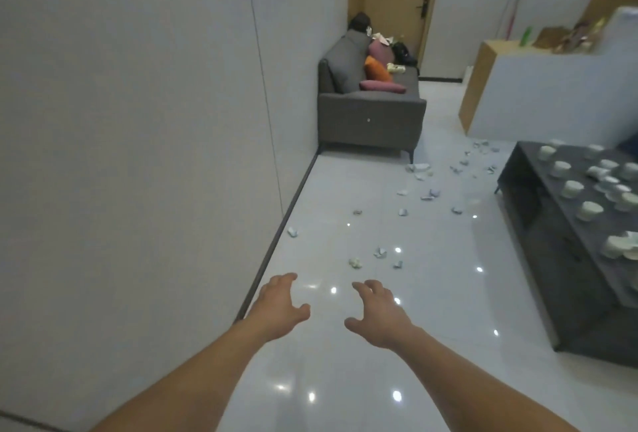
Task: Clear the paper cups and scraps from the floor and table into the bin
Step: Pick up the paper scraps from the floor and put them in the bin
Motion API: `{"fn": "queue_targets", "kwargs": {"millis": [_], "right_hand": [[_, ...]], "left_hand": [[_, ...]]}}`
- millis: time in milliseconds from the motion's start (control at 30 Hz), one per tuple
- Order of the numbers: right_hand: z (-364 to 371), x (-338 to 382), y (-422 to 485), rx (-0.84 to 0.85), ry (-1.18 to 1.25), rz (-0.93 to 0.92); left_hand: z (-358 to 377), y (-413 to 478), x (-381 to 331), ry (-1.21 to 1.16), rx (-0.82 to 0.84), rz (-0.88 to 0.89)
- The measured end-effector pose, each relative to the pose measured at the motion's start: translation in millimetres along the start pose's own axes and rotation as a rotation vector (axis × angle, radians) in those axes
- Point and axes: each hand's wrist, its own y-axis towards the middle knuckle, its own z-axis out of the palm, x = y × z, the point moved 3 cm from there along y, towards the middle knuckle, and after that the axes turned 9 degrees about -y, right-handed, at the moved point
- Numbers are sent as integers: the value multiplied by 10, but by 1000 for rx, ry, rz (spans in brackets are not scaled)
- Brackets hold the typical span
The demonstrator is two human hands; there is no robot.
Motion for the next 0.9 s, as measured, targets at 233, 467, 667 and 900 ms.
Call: {"fn": "queue_targets", "kwargs": {"millis": [233,467,667,900], "right_hand": [[-600,-1374,280,-17,-22,97],[-1015,-2064,918,-26,-34,149],[-1344,-2372,1699,-41,-54,200],[-1860,-2769,2510,-79,-76,303]], "left_hand": [[774,761,-1140,-13,108,72],[1020,1631,-1750,18,146,123],[1051,2771,-2089,57,193,155],[974,3927,-2673,5,241,234]]}}
